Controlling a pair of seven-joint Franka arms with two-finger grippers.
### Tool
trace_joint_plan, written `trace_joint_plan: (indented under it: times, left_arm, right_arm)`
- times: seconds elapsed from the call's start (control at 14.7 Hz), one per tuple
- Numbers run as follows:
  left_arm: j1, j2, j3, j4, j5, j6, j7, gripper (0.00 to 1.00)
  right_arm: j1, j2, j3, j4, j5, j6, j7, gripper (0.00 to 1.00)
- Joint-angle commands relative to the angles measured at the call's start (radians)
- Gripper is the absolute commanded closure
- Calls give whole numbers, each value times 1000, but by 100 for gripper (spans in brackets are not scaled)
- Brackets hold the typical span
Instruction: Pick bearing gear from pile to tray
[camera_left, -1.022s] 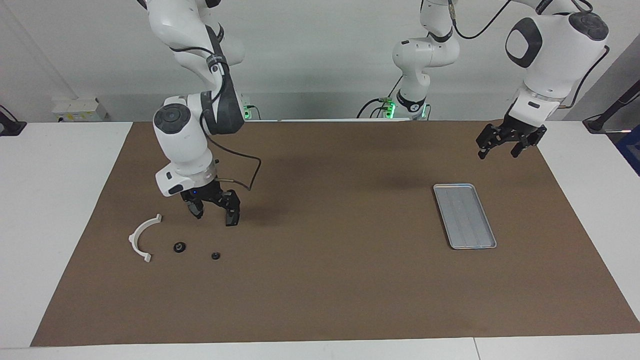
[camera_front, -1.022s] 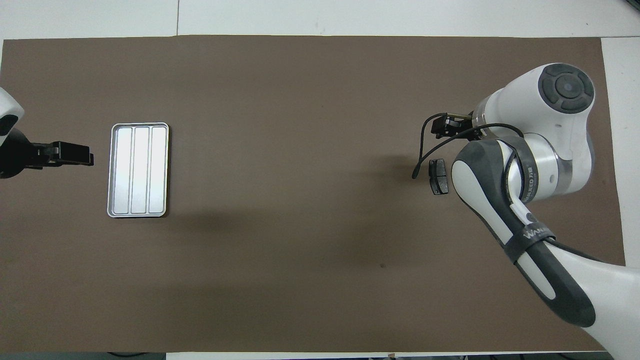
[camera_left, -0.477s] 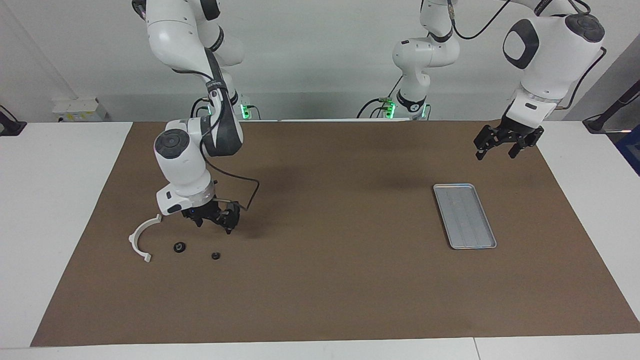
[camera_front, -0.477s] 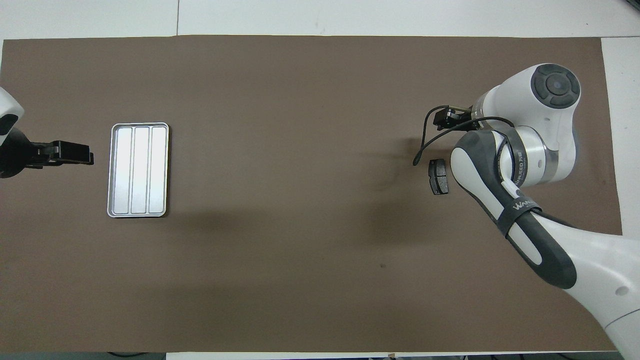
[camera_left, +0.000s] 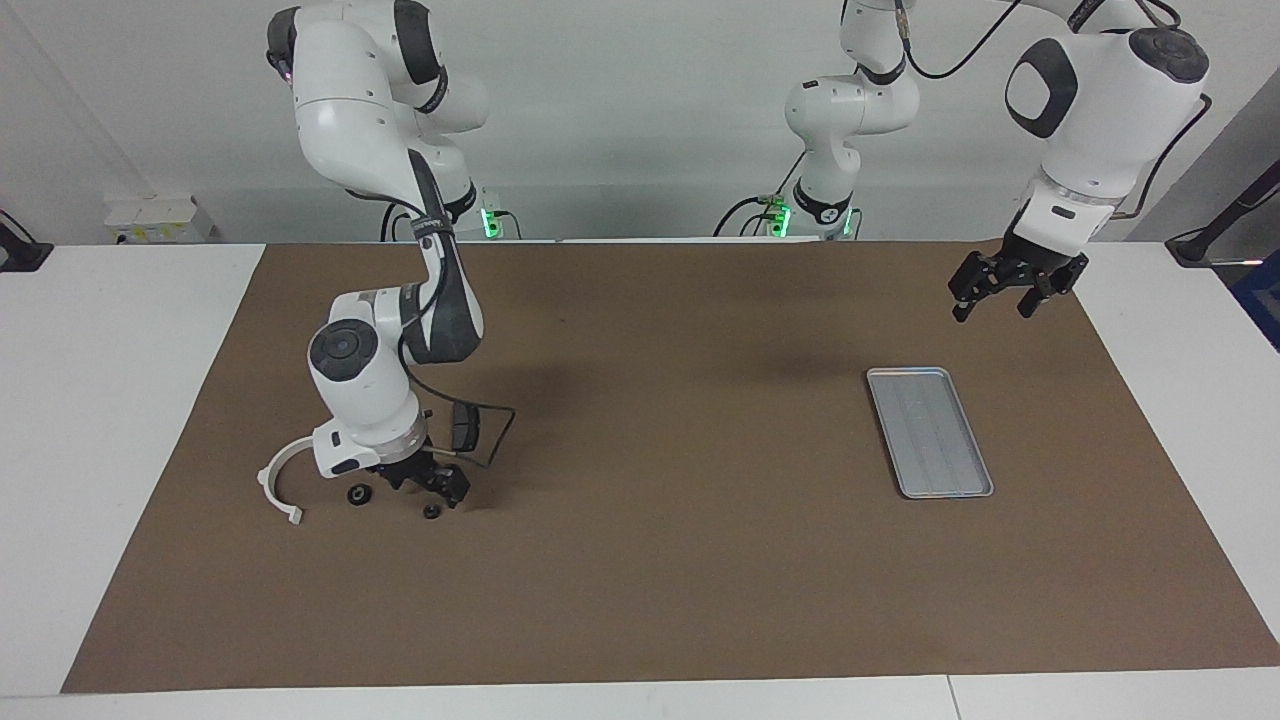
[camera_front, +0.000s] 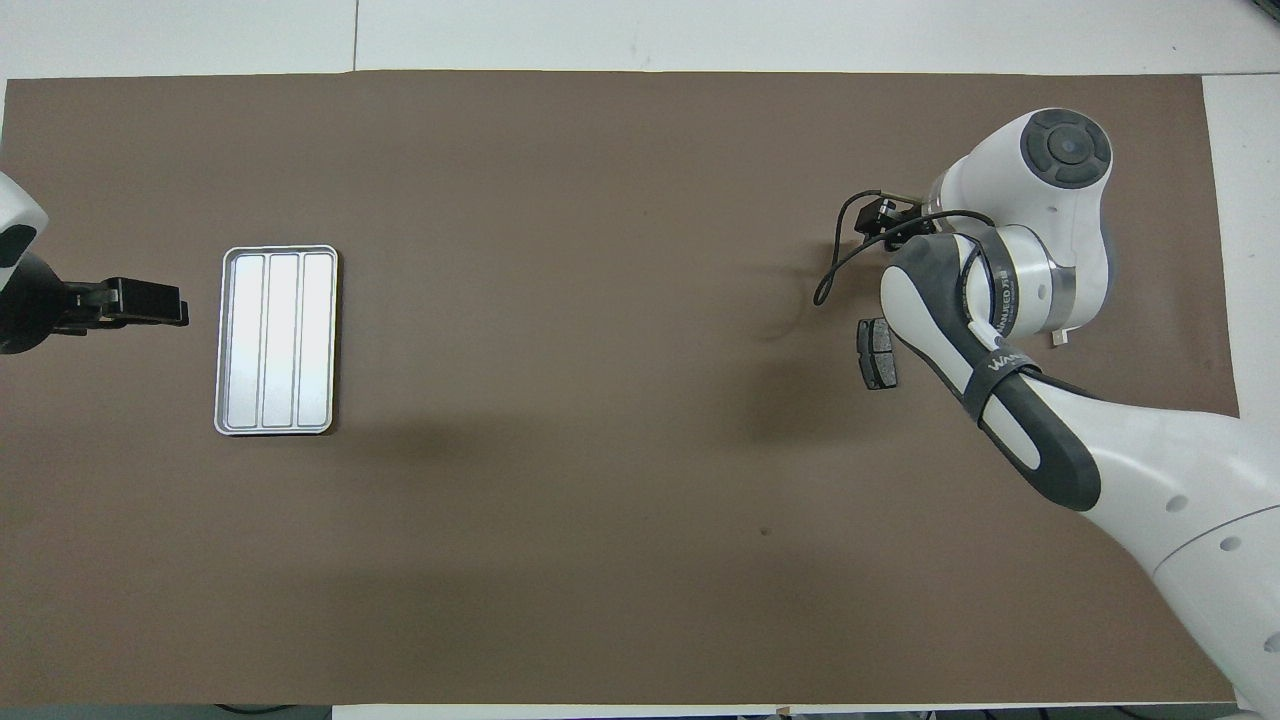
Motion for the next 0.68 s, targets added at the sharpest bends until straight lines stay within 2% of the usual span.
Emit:
trace_joint_plan:
  times: [0.0,0.2,0.48,0.54,0.61]
  left_arm:
    - [-16,-25,9,-36,-3,27,-16,0]
    - [-26,-25,9,-42,-3,35,-16,0]
    - [-26,-27,9,-48,-3,39,-17,0]
    - [-26,-27,9,-48,-3,41,-19,0]
    - [-26,-27,9,-50,-3,41,-19,0]
  right_arm:
    - [2,58,5,82,-44,-29,55,2]
    - [4,92,6,126,-51,-41,84,2]
    - [2,100,6,128,-46,-37,113,2]
    - [1,98,8,128,-43,-35,118,3]
    - [-1,98,8,128,-38,-35,118,10]
